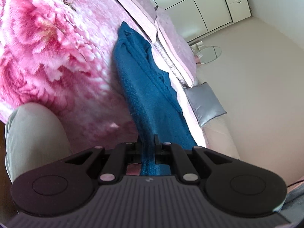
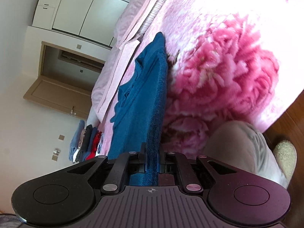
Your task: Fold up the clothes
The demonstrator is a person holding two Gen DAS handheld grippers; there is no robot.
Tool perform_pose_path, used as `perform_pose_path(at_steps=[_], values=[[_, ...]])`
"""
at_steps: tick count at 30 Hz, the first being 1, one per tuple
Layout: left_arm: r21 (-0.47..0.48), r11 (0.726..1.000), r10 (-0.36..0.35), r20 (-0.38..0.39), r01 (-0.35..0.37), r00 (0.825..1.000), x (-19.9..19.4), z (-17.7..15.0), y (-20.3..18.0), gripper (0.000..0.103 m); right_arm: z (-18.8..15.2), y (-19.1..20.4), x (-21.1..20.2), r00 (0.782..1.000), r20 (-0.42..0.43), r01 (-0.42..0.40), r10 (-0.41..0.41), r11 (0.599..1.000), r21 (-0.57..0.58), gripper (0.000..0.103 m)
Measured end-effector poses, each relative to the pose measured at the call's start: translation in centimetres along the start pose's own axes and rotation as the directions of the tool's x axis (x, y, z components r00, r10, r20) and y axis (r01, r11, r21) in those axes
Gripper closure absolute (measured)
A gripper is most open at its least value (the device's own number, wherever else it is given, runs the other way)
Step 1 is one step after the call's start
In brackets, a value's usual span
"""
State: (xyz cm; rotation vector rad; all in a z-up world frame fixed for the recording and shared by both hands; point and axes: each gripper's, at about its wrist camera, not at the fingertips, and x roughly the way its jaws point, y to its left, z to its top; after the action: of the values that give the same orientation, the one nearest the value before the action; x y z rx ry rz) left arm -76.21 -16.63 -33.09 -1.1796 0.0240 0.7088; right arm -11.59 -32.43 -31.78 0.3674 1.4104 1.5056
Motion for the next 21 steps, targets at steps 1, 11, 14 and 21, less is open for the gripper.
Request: perform_pose_path(at_steps=[1,11,14,21], values=[[-0.004,1.000,-0.002,-0.001,0.002,1.000,-0.2,-0.1,-0.1,0.098,-0.2,0.1,-0.4,1.000,-0.001,0.000,0.000,1.000,0.002,0.096],[0.009,0.997,-0.074,0.025,0.073,0.997,2.4,6.2,-2.2,0.098,4.4,3.2,0.8,0.999,0.009,-0.035,0.036,0.998,-0.051,0.096],[0.017,0.995,-0.099,0.038,0.098,0.994,5.1,10.4,-2.7,0.098,8.5,5.1,3.2,0.998,0.016,-0.056,0.058,0.994,-0.097,0.096],[0.007,0.997,-0.071,0.075,0.071,0.995,15.8,22.3,-1.7,0.097,21.0,9.7,14.3,0.998,0.061,0.008,0.005,0.979,-0.206,0.096]])
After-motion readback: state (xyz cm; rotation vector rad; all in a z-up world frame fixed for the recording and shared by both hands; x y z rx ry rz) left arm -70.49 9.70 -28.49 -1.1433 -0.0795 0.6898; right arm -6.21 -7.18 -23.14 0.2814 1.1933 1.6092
